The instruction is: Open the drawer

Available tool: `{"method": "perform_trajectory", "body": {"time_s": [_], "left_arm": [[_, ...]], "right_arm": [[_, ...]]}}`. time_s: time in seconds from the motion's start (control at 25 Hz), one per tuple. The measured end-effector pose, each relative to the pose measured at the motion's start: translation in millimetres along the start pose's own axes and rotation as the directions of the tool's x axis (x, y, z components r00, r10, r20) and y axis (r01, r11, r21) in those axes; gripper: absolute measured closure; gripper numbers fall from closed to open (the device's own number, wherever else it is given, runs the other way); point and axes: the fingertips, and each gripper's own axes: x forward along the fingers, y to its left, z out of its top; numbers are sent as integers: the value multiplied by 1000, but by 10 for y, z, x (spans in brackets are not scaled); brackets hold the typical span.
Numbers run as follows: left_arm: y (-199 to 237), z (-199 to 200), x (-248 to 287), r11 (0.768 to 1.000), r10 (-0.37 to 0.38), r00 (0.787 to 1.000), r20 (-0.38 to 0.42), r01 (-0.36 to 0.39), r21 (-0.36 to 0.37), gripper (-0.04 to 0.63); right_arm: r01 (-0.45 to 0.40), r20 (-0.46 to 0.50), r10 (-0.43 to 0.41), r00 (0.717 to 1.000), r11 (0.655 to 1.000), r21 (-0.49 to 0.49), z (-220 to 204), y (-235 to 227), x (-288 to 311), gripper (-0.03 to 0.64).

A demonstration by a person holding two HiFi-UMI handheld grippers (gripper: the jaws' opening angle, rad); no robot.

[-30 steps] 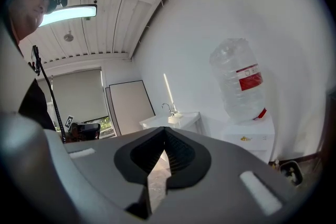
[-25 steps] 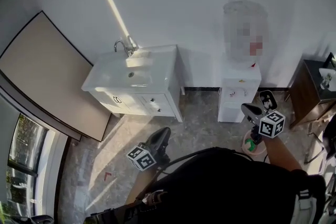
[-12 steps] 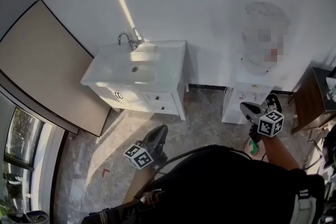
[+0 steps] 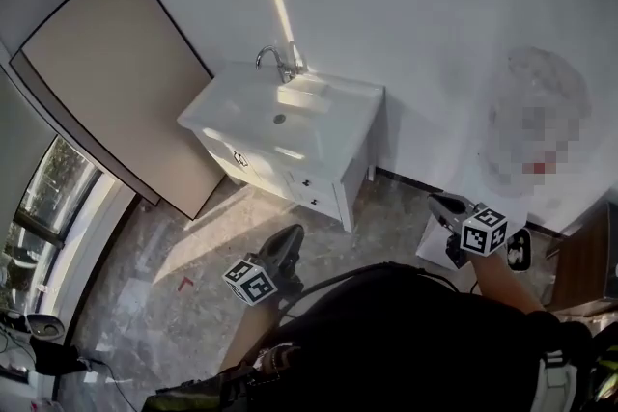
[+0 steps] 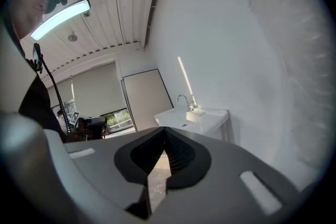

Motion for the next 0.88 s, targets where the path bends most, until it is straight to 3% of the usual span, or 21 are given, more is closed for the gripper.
{"method": "perform_trajectory", "body": {"time_s": [0.36,0.56,0.88], "left_arm": [[-261,-205,629,989,149,986,75,-148,-10,595],[-213,-284,406,954,299,947,119,-295,-49,595],[-9,-378,-227,914,405,894,193,-393,-98,595]], "right_arm": [[-240,-106,234,966,970,-43,317,-608,378,615],[-335,-156,327,932,942,-26,232,-666,674,615],[-445,-235,427,873,895,-27,-6,-207,1292,615]]}}
